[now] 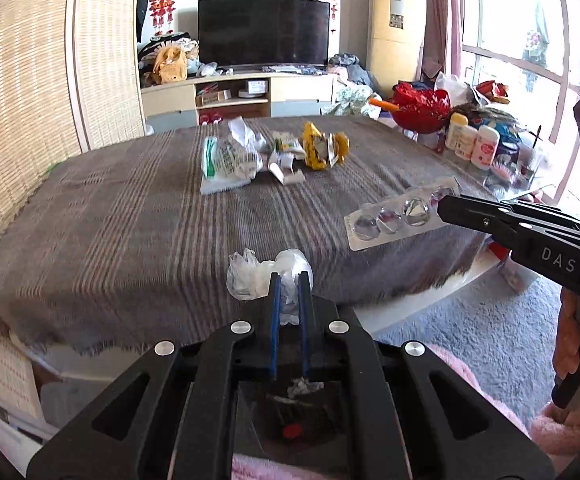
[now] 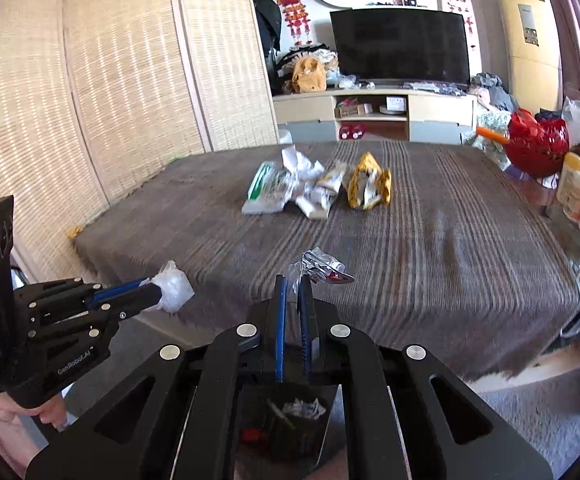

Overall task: Collect trash
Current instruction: 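Lower both tools to the bin and open them to drop the items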

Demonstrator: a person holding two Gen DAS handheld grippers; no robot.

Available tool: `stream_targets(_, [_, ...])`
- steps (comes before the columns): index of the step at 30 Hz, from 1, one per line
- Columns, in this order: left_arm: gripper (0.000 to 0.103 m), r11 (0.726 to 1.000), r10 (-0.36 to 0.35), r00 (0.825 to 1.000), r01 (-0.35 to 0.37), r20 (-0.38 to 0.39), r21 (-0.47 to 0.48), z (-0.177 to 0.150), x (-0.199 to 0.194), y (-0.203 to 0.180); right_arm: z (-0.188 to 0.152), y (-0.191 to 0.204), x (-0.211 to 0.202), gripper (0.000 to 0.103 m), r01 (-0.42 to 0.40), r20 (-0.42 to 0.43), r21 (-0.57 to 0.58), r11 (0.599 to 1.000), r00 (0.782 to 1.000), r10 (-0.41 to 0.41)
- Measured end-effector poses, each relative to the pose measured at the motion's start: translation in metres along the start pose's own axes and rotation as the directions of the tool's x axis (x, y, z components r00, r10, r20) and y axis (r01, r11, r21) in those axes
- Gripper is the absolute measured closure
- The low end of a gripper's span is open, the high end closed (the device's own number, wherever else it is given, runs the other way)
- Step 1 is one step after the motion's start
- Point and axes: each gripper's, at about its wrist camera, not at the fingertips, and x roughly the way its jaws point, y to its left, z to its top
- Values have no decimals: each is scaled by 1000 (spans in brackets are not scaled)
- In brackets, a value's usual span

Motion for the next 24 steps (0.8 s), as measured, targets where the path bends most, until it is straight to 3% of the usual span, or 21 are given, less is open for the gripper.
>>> stream_targets(13, [96,998,-46,986,38,-159,-49,-59,40,0,-66,-9,43,95,-6,-180,70,998,984,19])
stream_targets(20, [96,996,-58,965,39,-256,-81,-83,75,8,-91,-7,82,95,-3,-282,86,996,959,27])
stream_targets(24, [96,993,-83,944,51,-319,-108,-97,98,13,-100,-7,98,95,0,-323,89,996,946,29])
